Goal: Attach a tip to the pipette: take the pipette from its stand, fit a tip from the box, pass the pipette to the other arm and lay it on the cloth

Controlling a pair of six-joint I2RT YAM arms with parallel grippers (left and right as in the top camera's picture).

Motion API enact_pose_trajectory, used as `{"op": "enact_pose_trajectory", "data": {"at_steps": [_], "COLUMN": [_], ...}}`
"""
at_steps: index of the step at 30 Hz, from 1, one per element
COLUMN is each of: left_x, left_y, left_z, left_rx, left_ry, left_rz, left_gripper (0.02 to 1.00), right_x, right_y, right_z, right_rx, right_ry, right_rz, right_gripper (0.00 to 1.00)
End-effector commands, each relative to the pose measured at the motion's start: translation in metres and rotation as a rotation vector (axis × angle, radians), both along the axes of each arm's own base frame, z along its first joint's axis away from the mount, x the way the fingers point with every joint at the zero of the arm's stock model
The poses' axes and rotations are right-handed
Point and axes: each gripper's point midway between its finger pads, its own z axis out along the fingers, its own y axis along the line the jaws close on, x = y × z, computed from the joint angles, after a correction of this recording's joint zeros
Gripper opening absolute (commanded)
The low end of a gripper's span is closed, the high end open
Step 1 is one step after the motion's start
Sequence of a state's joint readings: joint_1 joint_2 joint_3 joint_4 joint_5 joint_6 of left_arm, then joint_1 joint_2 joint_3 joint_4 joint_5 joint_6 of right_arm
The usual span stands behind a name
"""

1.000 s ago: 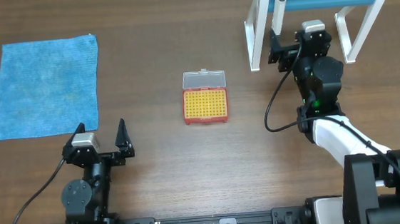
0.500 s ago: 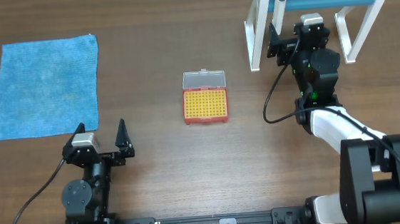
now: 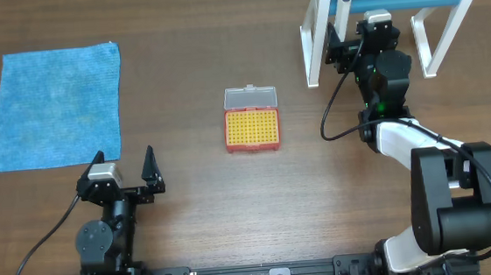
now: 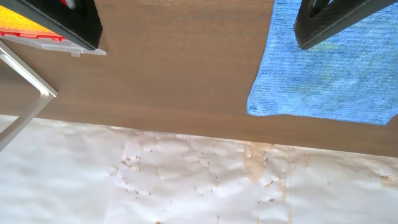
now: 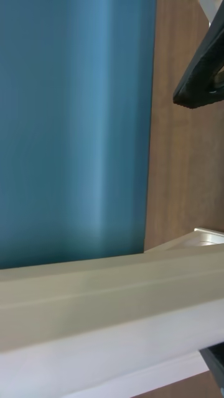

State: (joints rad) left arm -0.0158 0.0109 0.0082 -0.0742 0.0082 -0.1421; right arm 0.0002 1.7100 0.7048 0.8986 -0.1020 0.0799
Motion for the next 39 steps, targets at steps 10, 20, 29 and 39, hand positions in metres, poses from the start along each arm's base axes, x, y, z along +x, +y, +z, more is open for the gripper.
{"op": "enact_pose_trajectory", "data": {"at_steps": [10, 20, 29, 39], "left_x": [0.0, 0.0, 0.0, 0.0], "left_y": [-0.001, -0.001, -0.001, -0.001], "left_z": [-0.001, -0.001, -0.001, -0.001], "left_rx": [0.012, 0.012, 0.012, 0.012], "left_ry": [0.0, 0.0, 0.0, 0.0], "left_rz": [-0.009, -0.009, -0.009, -0.009], "left_gripper": [1.0, 1.0, 1.0, 0.998], "right_x": [0.006, -0.002, -0.012, -0.092], "right_y": [-0.001, -0.001, 0.003, 0.114], "right_z": [0.008, 0.044, 0.039, 0.086], "right_rx": [0.017, 0.016, 0.016, 0.045], "right_ry": [-0.019, -0.087, -0.029, -0.355], "right_rz": [-0.007, -0.006, 0.002, 0.37], "right_gripper": [0.08, 0.08, 0.08, 0.08]}}
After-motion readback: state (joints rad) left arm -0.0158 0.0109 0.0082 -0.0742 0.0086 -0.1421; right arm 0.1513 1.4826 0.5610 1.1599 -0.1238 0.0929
